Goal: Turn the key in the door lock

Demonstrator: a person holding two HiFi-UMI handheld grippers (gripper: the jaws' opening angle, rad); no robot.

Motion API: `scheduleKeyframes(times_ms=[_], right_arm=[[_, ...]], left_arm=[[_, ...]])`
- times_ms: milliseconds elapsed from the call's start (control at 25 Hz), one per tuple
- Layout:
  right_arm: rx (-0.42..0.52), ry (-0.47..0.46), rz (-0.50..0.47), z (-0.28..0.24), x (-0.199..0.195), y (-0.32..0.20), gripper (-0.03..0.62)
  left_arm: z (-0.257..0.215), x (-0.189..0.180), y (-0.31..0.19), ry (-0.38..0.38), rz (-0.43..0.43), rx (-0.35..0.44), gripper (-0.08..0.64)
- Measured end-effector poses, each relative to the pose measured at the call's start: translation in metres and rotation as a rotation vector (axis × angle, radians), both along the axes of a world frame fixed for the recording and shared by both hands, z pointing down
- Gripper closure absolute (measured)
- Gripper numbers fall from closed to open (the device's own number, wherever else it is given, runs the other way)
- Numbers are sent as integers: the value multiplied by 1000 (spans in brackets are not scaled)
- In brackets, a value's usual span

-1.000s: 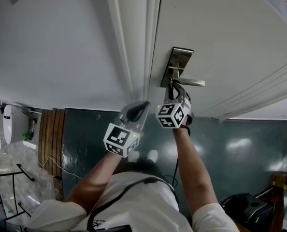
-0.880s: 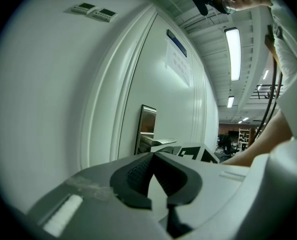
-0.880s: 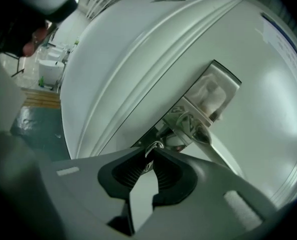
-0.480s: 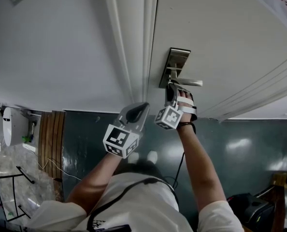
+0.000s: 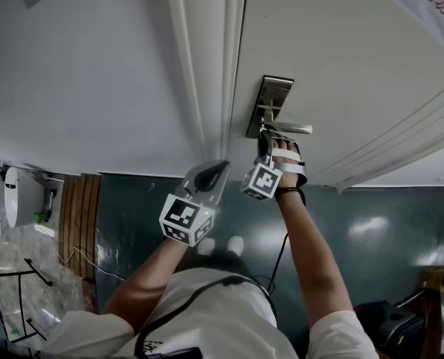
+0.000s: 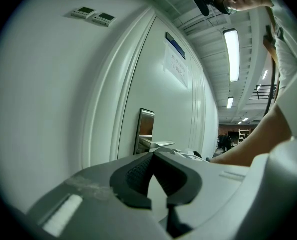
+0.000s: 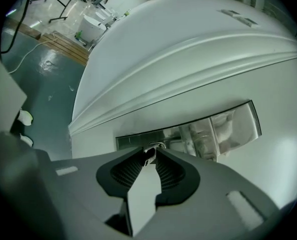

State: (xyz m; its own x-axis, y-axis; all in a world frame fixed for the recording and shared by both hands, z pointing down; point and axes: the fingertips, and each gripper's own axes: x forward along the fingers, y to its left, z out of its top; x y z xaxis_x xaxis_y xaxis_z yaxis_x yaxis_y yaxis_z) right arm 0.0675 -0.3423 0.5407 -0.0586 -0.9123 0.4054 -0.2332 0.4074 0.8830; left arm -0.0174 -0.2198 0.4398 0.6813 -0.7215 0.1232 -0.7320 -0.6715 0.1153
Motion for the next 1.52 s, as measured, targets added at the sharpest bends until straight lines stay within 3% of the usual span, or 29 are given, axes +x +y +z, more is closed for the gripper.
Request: scheduleKeyframes(times_ms=[80,240,520,800,960,1120,1280,1520], right_arm=[[-10,-23,10,-1,1,2,468],[-17,-95,24,-6,6,10,466],[-12,-359,43,-22,7,36,466],[-61,-869,113,-49,13,74,536],[-68,-1103,93,-79,14,98,566],[-12,-1305,98,-117,27,122,582],[32,-1400,95,-141,36,142,584],[50,-1433,105,-152,40,161,584]], left_arm=[[-1,0,0,1,1,3,554],[-3,2,1,3,4,6,554],[-4,13,5,3,33,10,554],[-15,21,7,14,54,27,554],[-25,20,9,27,61,43,554],[-40,17,12,43,65,67,554],[-54,13,15,55,71,95,554],[-66,8,22,60,73,122,554]])
